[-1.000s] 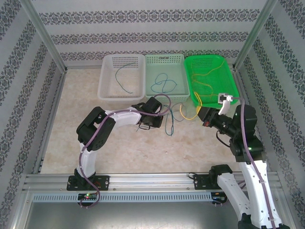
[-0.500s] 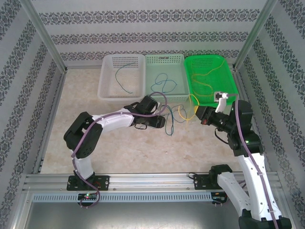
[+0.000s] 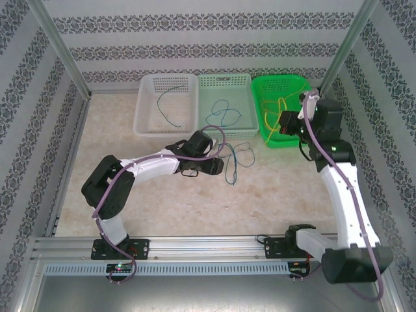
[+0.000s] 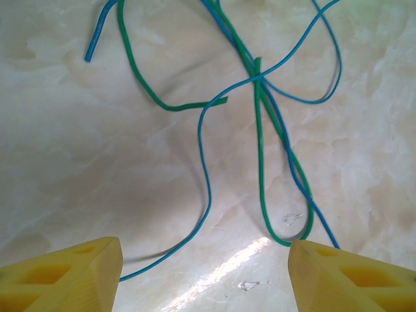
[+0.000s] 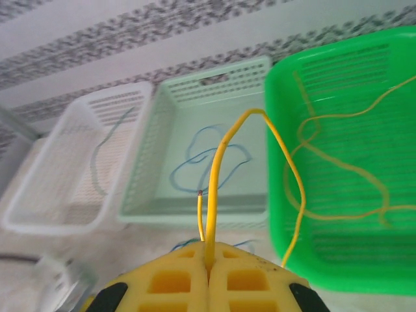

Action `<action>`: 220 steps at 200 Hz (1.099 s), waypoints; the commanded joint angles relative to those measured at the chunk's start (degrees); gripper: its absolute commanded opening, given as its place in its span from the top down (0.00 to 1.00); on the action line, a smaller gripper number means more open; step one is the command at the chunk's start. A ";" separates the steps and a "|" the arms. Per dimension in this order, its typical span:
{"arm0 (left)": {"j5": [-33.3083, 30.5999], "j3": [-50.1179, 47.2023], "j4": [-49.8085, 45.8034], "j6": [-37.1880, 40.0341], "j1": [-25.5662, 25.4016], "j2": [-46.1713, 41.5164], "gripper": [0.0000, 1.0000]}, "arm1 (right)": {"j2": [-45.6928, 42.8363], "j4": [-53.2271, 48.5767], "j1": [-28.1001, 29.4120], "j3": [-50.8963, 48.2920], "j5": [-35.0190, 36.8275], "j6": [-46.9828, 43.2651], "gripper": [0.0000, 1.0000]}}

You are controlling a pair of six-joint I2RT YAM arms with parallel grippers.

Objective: Untangle the cables

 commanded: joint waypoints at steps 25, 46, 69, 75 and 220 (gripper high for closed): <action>-1.28 -1.50 0.67 -0.28 0.30 -0.63 0.31 | 7.20 11.87 -4.31 5.08 4.54 -3.91 1.00; -1.15 -1.75 0.88 -0.38 0.30 -0.48 0.31 | 11.57 13.40 -5.58 9.20 2.48 -3.69 1.00; -1.42 -2.45 1.24 -0.79 0.30 -0.83 0.32 | 15.91 12.25 -6.61 14.21 2.82 -3.91 1.00; -1.49 -2.75 1.41 -0.91 0.30 -0.96 0.31 | 16.80 12.60 -7.00 14.84 2.80 -3.99 1.00; -1.34 -3.98 2.59 -1.87 0.48 -1.41 0.32 | 38.73 2.60 -12.77 19.32 -5.16 -6.52 0.93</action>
